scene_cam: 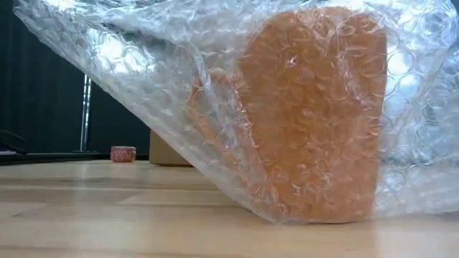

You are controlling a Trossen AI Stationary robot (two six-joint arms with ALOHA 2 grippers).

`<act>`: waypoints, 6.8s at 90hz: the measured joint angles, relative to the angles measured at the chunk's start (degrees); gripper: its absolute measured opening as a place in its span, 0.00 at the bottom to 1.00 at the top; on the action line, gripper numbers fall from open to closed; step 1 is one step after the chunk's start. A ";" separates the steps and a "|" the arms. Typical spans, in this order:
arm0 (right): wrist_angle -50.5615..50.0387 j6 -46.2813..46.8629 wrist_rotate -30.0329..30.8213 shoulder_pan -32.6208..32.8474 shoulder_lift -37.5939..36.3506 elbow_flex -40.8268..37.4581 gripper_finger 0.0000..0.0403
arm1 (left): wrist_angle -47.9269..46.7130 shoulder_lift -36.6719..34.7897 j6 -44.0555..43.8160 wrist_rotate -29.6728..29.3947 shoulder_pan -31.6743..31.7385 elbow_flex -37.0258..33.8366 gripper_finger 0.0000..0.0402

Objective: Wrap mug
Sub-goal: Wrap the orange cup with bubble wrap, then put the wrapped orange cup into the box

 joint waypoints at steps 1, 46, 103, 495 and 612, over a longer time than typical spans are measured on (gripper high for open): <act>0.70 -0.14 0.00 0.00 0.19 0.01 0.61 | 0.00 0.00 0.00 0.00 0.00 0.00 0.00; 3.37 1.10 -0.65 0.90 15.26 0.42 0.61 | 0.02 0.00 0.04 0.04 0.00 0.00 0.00; 2.46 2.23 -1.33 0.92 18.61 0.70 0.23 | 0.13 -0.02 0.04 0.07 0.00 0.00 0.00; -20.93 -61.26 5.13 -50.10 19.53 37.49 0.08 | -12.17 -11.54 6.01 -9.40 4.18 0.09 0.00; -27.28 -55.78 -17.73 -45.27 27.77 37.66 0.08 | -12.57 -11.50 5.99 -9.20 5.37 0.07 0.00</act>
